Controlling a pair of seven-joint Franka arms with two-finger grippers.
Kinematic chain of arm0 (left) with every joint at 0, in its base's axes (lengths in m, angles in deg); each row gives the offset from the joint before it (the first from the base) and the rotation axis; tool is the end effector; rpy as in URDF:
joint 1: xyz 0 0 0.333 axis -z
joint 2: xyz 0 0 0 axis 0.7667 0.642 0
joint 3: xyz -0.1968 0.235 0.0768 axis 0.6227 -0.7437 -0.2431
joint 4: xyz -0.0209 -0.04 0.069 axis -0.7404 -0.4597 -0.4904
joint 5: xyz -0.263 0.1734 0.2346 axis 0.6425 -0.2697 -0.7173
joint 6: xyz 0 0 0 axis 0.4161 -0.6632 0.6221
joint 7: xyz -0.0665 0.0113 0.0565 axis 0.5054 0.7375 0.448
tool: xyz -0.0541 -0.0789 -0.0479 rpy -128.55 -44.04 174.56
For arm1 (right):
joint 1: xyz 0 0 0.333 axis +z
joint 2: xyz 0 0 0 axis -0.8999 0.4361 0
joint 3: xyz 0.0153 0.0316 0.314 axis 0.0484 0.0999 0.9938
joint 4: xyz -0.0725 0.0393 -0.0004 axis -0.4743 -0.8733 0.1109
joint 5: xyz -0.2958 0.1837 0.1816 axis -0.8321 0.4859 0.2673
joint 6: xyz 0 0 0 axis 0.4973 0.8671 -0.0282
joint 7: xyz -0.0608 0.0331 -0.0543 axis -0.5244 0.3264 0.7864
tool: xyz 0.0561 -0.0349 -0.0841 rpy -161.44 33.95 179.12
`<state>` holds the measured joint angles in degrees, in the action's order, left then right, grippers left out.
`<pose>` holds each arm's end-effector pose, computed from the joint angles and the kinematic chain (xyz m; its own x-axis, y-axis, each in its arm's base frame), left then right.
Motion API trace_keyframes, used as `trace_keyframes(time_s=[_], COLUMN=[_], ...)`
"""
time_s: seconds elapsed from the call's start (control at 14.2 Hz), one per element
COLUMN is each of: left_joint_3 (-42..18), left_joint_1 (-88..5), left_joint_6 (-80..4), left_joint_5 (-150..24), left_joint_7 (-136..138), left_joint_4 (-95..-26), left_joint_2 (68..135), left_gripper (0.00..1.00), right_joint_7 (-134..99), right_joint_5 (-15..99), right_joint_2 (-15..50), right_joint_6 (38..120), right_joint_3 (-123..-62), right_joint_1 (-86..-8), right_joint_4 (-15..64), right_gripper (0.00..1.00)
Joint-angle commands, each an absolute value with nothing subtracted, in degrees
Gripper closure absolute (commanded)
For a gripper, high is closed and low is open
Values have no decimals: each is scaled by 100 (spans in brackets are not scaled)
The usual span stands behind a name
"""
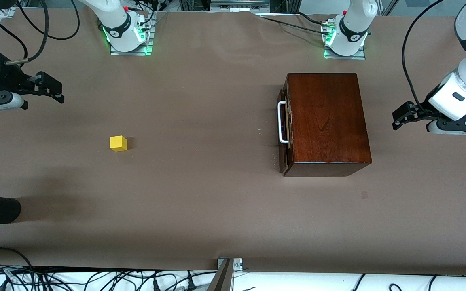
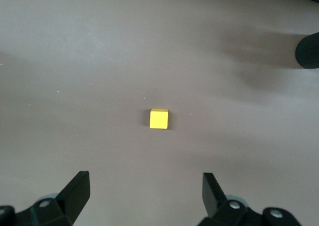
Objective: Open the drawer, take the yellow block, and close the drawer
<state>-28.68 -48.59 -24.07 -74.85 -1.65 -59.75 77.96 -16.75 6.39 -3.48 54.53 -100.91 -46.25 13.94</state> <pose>0.5770 -0.0274 0.5499 0.9994 -0.0051 0.0344 -0.0035 -0.9990 -0.0451 0.5690 0.0495 0.6144 0.9840 0.1784 0.0021 0.1784 -0.9839 -0.0135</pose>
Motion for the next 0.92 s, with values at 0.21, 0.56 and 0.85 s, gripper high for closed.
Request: trace_keyframes(time_s=[0.21, 0.56, 0.85], left_joint_3=[-2914, -2896, -2887], left_joint_1=[-4883, -4883, -4891], left_joint_6=[-1840, -1673, -1514], left_joint_5=[-7019, -7028, -7028], left_joint_7=[66, -4, -13], left_joint_4=[-5452, -5327, -5319], left_joint_2=[7934, 7989, 7997], left_gripper=[0, 0, 0], right_joint_7=[-1733, -1733, -1733], right_joint_5=[572, 572, 581], right_joint_2=[-268, -277, -277], right_joint_6=[5381, 5381, 5381], right_joint_3=[-10054, -10054, -10054], right_joint_1=[-4674, -4674, -4674], right_joint_4=[1229, 1229, 1229], right_gripper=[0, 0, 0])
